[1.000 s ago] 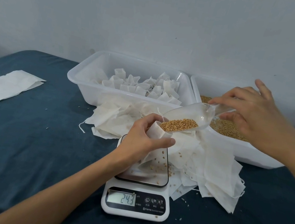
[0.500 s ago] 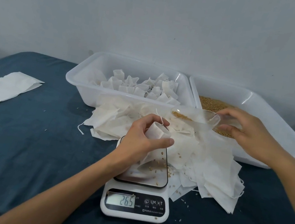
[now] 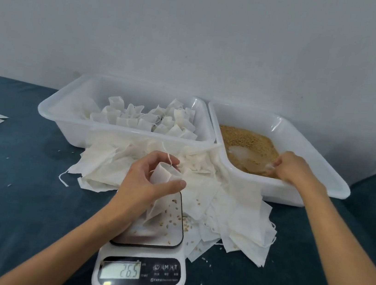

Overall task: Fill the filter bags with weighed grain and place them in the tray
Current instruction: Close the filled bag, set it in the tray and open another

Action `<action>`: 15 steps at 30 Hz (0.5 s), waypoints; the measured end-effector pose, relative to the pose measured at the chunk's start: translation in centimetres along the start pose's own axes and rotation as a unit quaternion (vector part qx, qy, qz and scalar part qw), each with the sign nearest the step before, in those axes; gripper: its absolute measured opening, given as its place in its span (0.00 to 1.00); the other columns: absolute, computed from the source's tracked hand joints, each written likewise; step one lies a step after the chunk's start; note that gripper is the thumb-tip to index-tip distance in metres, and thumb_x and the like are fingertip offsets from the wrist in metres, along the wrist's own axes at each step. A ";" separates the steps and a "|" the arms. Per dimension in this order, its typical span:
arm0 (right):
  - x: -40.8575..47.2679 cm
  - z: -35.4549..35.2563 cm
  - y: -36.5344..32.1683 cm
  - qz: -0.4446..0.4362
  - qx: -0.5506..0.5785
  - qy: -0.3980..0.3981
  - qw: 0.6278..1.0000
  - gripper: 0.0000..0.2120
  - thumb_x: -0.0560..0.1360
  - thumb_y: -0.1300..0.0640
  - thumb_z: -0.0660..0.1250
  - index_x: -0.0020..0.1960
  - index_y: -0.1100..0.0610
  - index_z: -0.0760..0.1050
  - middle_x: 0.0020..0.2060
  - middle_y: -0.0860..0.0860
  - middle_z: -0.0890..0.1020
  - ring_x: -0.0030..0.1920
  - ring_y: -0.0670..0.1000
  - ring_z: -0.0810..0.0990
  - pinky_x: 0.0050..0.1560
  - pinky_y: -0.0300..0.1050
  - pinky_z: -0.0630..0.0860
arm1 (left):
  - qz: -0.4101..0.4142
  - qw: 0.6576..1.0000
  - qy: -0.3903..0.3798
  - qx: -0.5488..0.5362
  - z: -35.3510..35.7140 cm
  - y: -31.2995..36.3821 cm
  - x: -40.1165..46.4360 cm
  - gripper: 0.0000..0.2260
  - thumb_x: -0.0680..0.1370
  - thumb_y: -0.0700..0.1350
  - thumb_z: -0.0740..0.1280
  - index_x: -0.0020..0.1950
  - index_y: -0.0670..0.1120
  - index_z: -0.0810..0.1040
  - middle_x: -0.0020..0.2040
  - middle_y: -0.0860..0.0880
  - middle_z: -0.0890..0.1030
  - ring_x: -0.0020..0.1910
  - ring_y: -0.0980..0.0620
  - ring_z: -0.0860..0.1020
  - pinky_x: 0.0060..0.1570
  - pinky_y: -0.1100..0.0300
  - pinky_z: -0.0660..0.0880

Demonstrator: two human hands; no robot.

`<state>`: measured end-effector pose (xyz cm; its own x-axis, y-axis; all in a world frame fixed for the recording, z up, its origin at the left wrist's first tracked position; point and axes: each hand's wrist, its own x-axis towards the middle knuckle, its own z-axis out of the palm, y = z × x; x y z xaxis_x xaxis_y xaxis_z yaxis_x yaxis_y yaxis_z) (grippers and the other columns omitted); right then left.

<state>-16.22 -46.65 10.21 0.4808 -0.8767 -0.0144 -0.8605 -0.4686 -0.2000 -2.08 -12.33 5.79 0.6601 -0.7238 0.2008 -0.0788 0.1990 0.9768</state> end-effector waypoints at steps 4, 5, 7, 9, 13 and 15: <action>0.2 0.3 -0.4 0.006 -0.038 -0.030 0.999 0.09 0.78 0.55 0.71 0.56 0.57 0.79 0.52 0.55 0.82 0.50 0.56 0.79 0.47 0.48 0.75 | 0.007 1.000 -0.005 0.000 0.0 -0.2 0.1 0.18 0.67 0.46 0.79 0.55 0.48 0.81 0.52 0.51 0.84 0.45 0.53 0.82 0.42 0.63 0.79; 0.1 0.2 -0.6 0.005 -0.047 -0.034 0.998 0.09 0.79 0.54 0.70 0.56 0.58 0.79 0.52 0.55 0.82 0.50 0.56 0.79 0.47 0.48 0.75 | 0.008 1.000 -0.005 0.001 -0.1 -0.2 0.2 0.18 0.67 0.46 0.79 0.55 0.47 0.81 0.52 0.51 0.84 0.45 0.53 0.82 0.42 0.63 0.79; -0.4 -0.1 -0.9 0.002 -0.057 -0.028 0.998 0.12 0.78 0.52 0.72 0.57 0.58 0.80 0.54 0.55 0.82 0.52 0.57 0.79 0.52 0.50 0.77 | 0.007 1.000 -0.009 0.002 -0.2 -0.4 0.2 0.19 0.68 0.46 0.79 0.56 0.47 0.80 0.53 0.51 0.84 0.46 0.51 0.83 0.44 0.59 0.81; -1.6 -0.3 -1.5 -0.035 -0.027 0.050 0.998 0.13 0.77 0.51 0.73 0.58 0.57 0.80 0.55 0.53 0.82 0.56 0.57 0.79 0.57 0.54 0.76 | 0.007 1.000 -0.014 0.006 -0.2 -0.5 0.3 0.18 0.68 0.45 0.79 0.56 0.46 0.80 0.55 0.52 0.84 0.48 0.50 0.84 0.45 0.57 0.81; -6.7 0.6 -5.3 -0.231 0.235 0.257 0.908 0.02 0.80 0.53 0.68 0.50 0.49 0.79 0.45 0.41 0.82 0.47 0.41 0.80 0.50 0.36 0.75 | 0.017 0.999 -0.009 0.034 -0.2 -1.0 0.5 0.13 0.73 0.42 0.78 0.55 0.49 0.82 0.57 0.56 0.85 0.50 0.52 0.84 0.49 0.60 0.80; -9.2 2.0 -8.1 -0.307 0.293 0.273 0.863 0.03 0.82 0.53 0.67 0.49 0.49 0.78 0.42 0.39 0.81 0.45 0.39 0.79 0.46 0.30 0.72 | 0.045 0.996 0.007 0.072 -0.5 -1.1 0.7 0.09 0.77 0.40 0.77 0.54 0.52 0.84 0.54 0.55 0.86 0.48 0.52 0.85 0.48 0.61 0.80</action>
<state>-13.36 -34.59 9.99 0.5266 -0.4786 0.7026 -0.1615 -0.8677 -0.4700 -1.16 -12.68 4.78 0.6558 -0.6977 0.2882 -0.2434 0.1659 0.9556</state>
